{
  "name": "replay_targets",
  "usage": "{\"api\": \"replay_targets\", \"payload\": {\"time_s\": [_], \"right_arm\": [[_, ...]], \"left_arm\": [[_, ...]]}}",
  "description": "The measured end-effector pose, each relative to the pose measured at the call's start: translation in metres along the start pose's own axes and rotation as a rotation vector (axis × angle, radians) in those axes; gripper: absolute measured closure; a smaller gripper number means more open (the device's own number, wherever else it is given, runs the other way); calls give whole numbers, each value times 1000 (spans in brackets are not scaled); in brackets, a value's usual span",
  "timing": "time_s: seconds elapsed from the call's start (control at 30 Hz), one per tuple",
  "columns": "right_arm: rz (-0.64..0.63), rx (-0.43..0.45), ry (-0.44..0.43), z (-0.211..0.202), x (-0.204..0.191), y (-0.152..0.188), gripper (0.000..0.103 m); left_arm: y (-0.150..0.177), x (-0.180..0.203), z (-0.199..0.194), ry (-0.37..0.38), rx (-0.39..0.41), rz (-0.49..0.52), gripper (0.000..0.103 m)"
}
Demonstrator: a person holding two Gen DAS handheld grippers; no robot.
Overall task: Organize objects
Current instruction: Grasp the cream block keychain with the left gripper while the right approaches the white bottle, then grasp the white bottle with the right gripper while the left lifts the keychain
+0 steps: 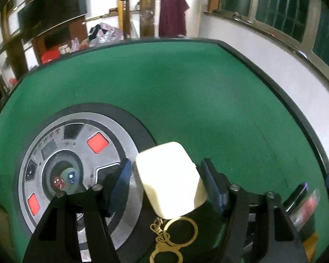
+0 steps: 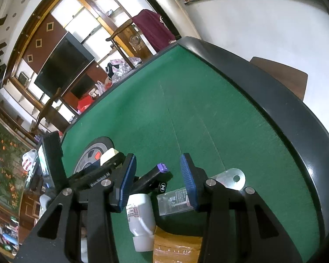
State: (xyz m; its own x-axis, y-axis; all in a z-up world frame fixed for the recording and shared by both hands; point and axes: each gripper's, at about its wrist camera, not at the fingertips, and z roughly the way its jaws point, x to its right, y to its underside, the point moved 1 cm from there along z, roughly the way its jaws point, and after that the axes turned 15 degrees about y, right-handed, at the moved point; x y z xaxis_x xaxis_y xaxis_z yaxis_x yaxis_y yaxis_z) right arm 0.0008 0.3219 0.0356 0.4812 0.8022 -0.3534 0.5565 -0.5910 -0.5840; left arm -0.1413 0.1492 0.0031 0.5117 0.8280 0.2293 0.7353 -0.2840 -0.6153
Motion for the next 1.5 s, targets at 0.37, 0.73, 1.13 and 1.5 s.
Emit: {"api": "replay_targets", "payload": {"time_s": [0.37,0.73,1.13,1.5], "right_arm": [[-9,-5,9,3,0,-1,63],[-109,-10,-50,6,-19,7,63],[-273,-44,-46,-3,-48,35,63],[-443,-115,170,16,-68,59,63]], "left_arm": [[4,1,-42,47,47,-11,62],[51,1,-176,125,195,-36,62],[127,-35,-253,123,294,-126,62],[166,-63,-292,138,358,-170,62]]}}
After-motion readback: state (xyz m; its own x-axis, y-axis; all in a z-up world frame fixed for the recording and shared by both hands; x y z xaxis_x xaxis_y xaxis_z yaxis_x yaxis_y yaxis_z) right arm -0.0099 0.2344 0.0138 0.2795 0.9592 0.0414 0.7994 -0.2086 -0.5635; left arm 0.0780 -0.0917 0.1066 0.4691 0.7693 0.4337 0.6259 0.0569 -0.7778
